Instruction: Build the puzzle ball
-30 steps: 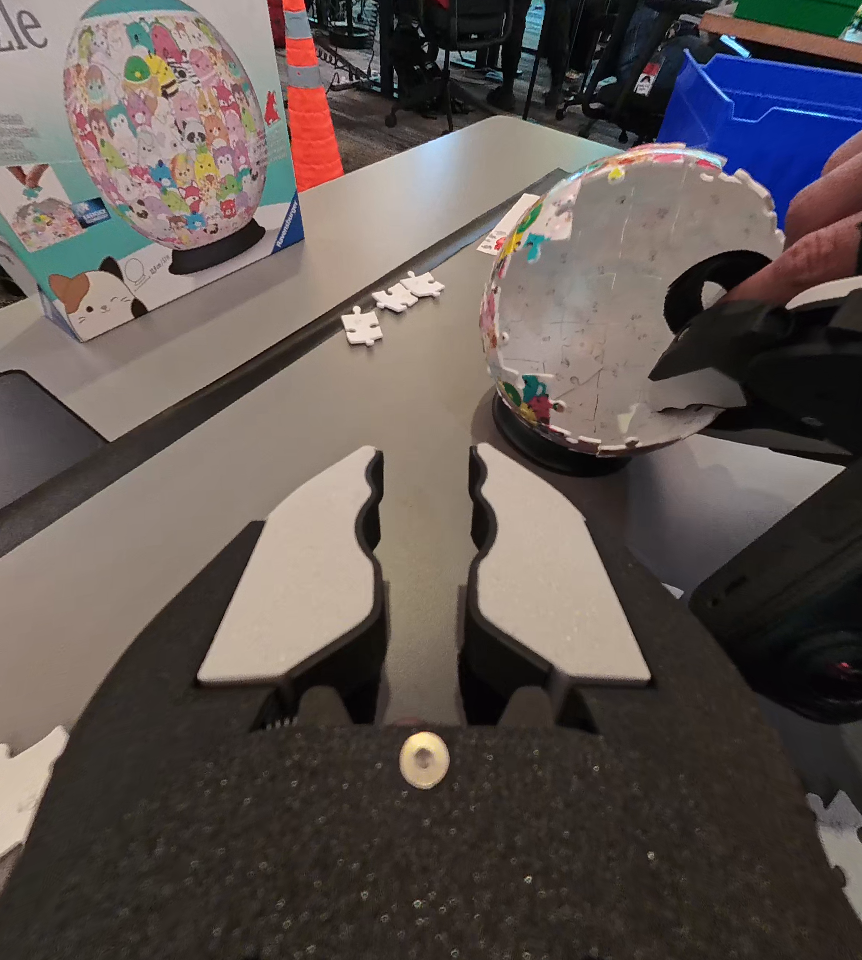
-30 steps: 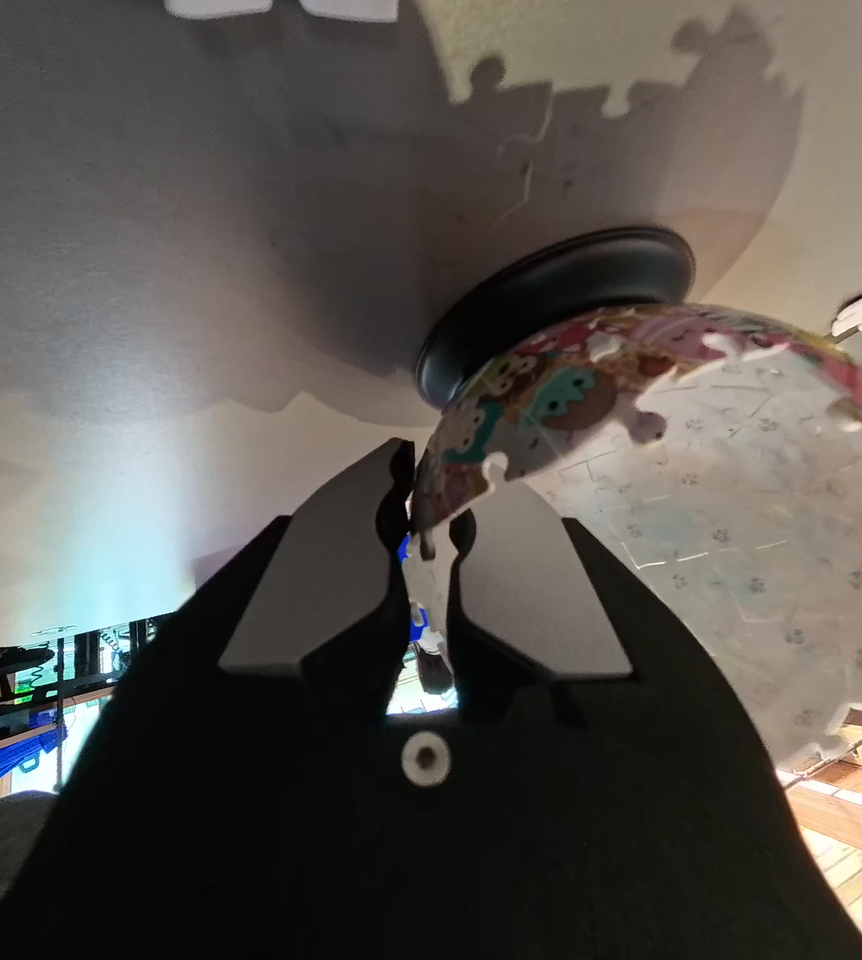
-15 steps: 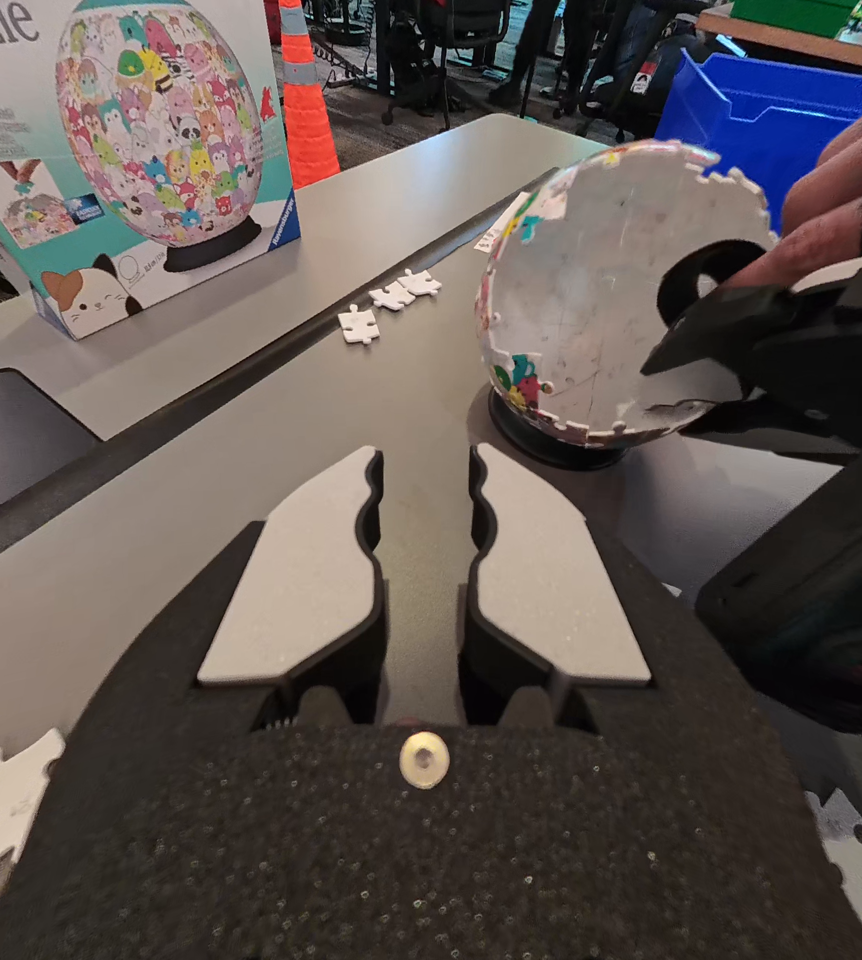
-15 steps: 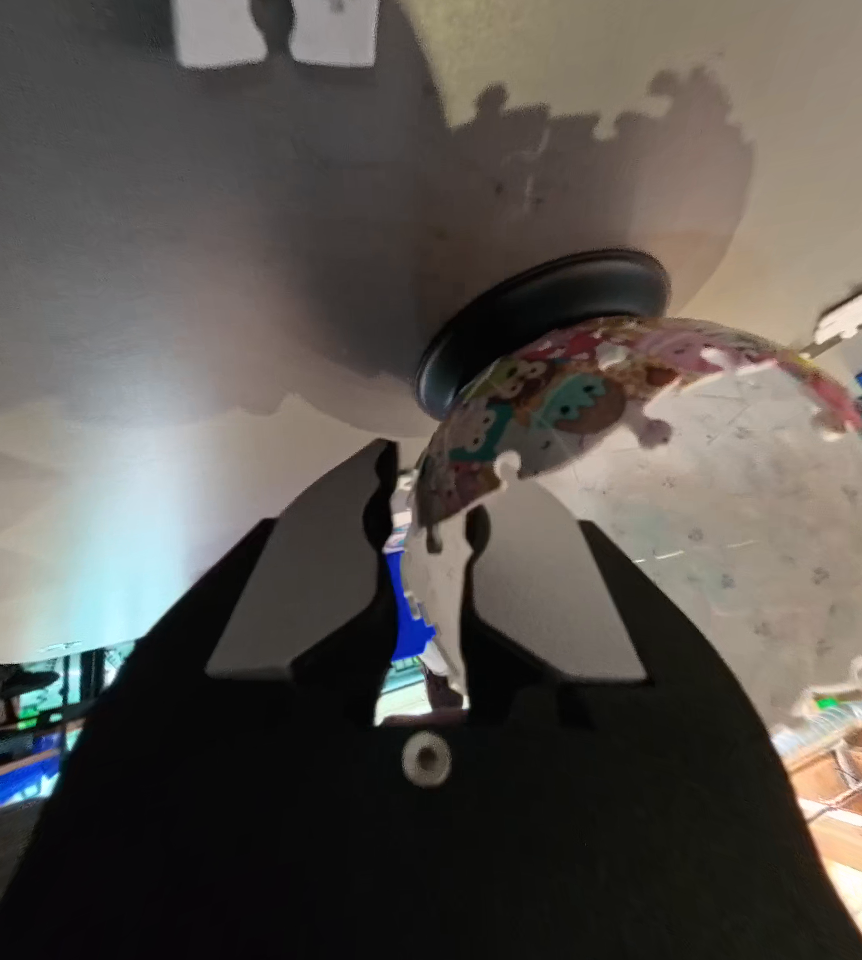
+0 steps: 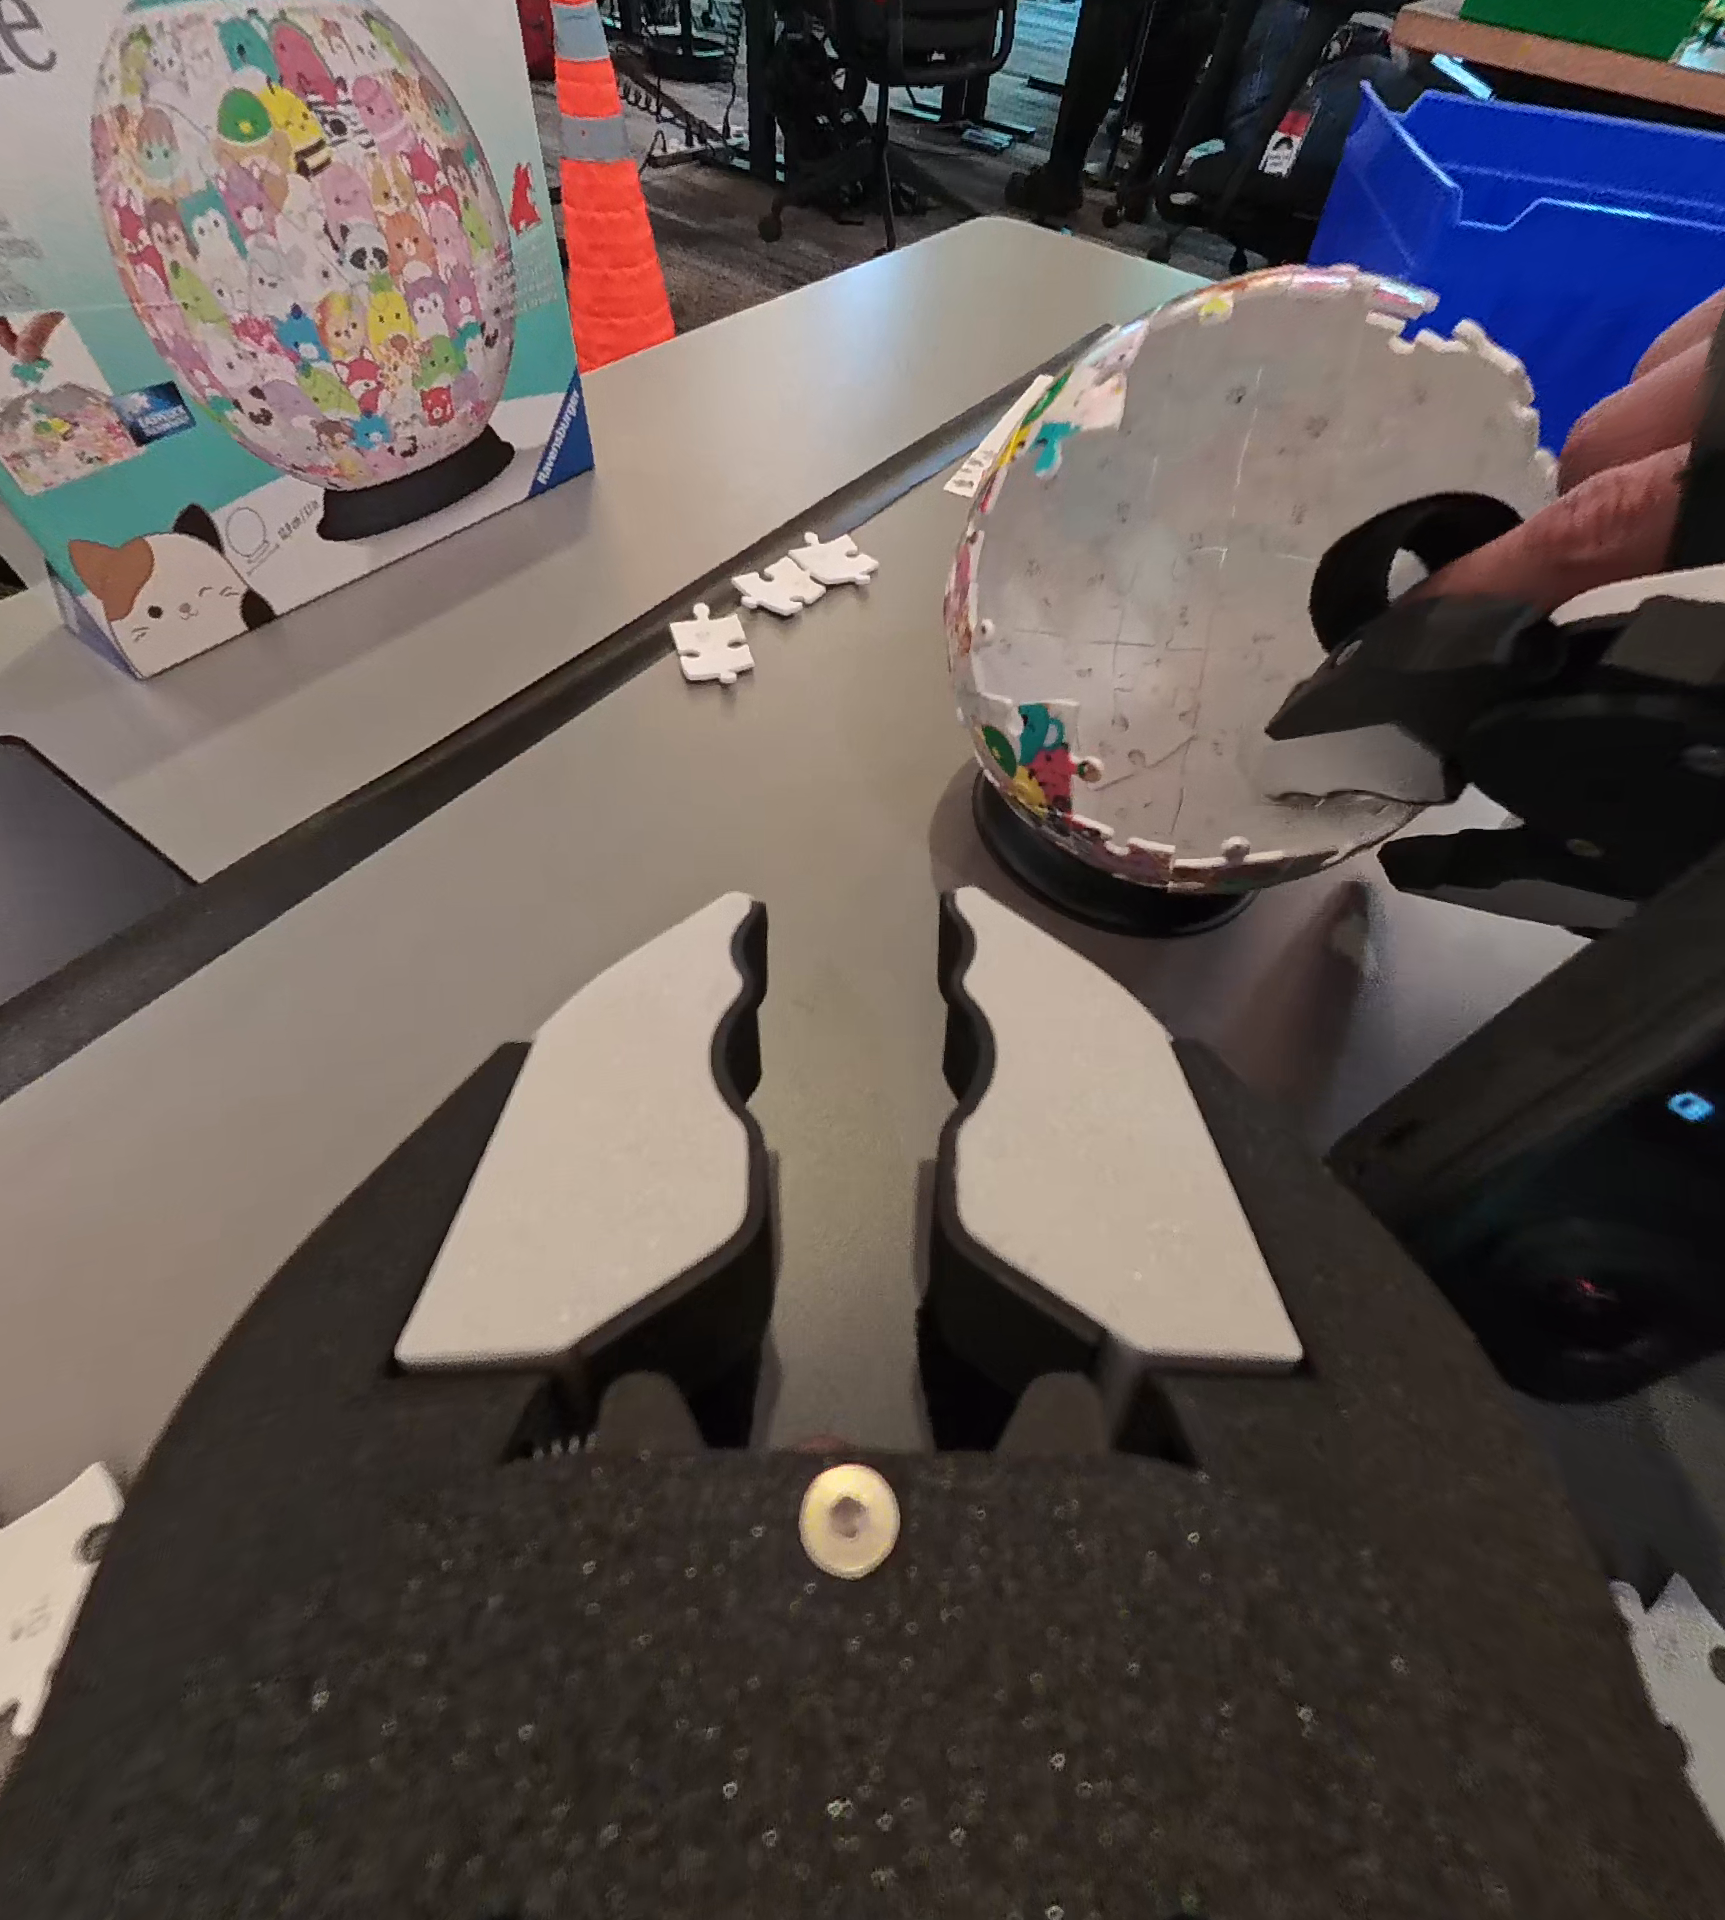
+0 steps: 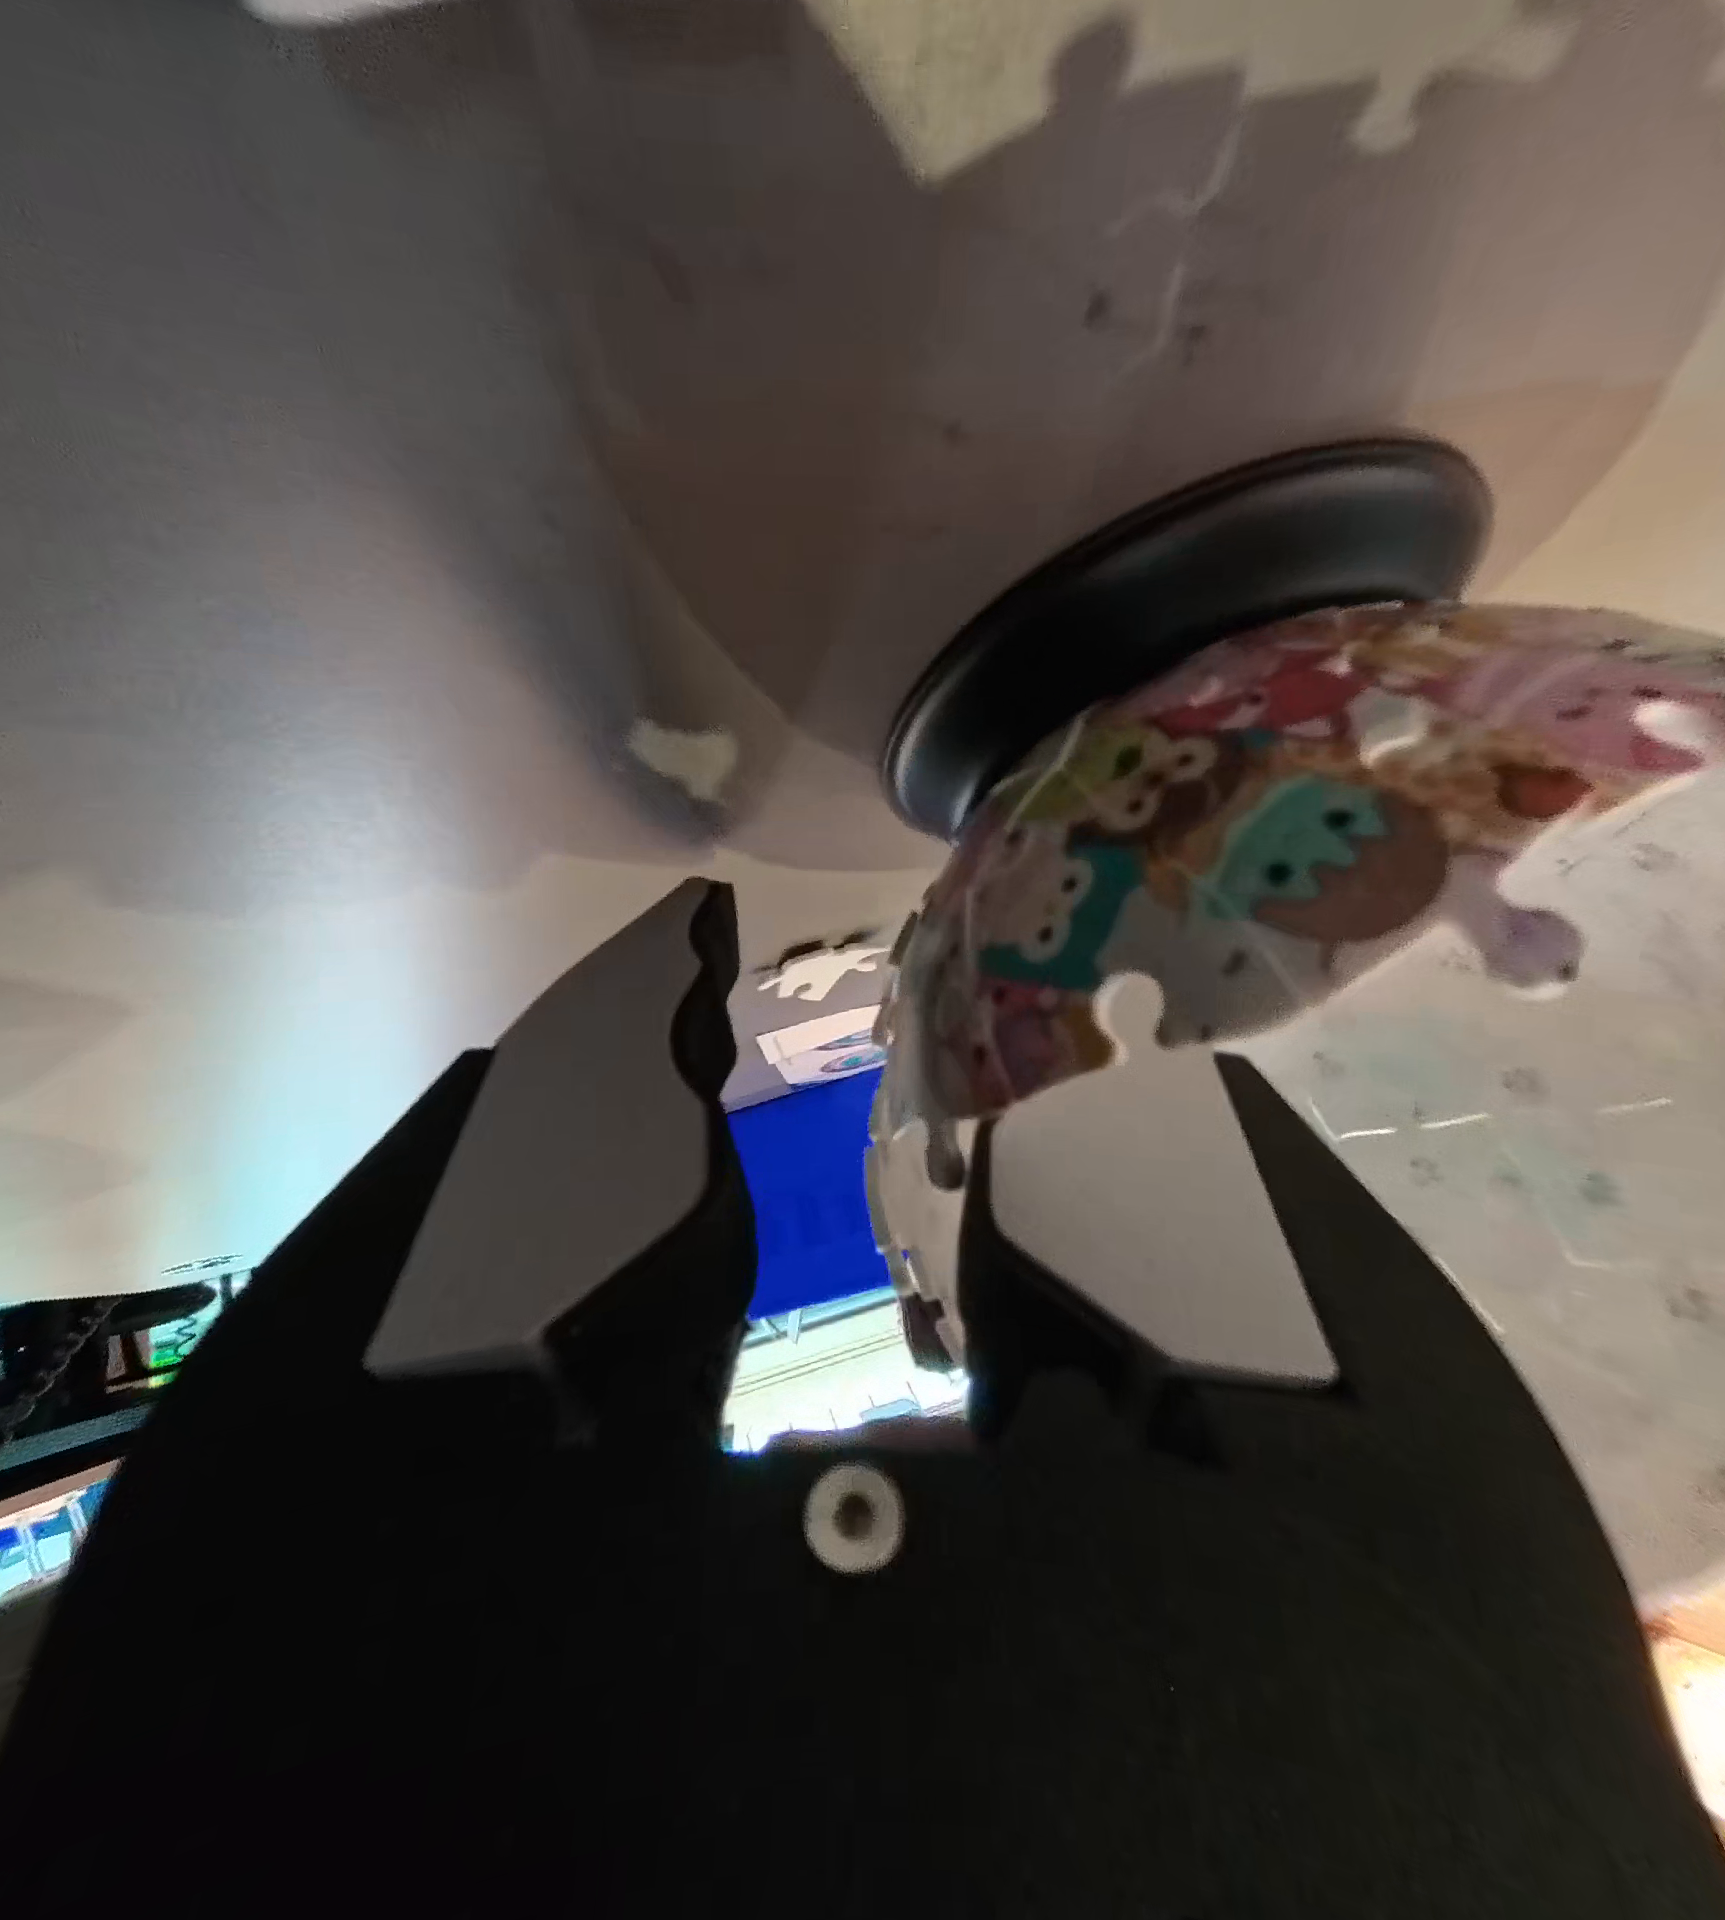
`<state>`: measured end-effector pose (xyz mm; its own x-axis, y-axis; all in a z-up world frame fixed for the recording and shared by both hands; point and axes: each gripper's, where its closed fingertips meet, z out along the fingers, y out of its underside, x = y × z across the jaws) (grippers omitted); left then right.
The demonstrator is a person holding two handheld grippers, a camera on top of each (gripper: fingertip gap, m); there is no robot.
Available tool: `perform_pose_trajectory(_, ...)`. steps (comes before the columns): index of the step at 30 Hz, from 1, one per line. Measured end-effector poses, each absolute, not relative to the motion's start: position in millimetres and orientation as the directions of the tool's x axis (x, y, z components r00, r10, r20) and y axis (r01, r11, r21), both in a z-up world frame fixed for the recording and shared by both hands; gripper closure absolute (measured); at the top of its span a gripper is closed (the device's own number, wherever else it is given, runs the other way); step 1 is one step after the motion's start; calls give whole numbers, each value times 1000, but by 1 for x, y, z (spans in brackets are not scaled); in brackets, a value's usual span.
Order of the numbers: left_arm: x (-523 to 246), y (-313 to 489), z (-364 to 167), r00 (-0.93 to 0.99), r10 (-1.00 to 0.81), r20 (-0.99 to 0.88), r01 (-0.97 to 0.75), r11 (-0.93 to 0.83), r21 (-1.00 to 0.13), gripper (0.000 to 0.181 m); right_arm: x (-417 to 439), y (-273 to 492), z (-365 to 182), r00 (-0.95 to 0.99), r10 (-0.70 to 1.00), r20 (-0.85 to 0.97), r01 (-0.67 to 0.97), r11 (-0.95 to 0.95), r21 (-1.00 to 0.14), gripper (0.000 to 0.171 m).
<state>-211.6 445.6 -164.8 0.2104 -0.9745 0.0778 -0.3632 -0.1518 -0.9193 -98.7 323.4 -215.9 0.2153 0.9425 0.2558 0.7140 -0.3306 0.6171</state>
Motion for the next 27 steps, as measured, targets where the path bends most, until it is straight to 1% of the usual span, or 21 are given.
perform_pose_trajectory(7, -211, 445, -167, 208, -975, 78, -371, -152, -916, 150, -100, 330, -216, 196, 941, 274, 723, -328, 608, 139)
perform_pose_trajectory(12, -211, 445, -167, 207, -975, 77, -374, -152, -915, 150, -108, 336, -215, 167, 943, 288, 744, -313, 591, 138)
perform_pose_trajectory(18, -211, 445, -167, 207, -975, 76, -375, -151, -914, 150, -106, 338, -216, 154, 941, 301, 744, -311, 592, 156)
perform_pose_trajectory(27, -210, 444, -168, 205, -976, 72, -378, -147, -914, 150, -106, 338, -215, 159, 940, 303, 749, -315, 582, 158)
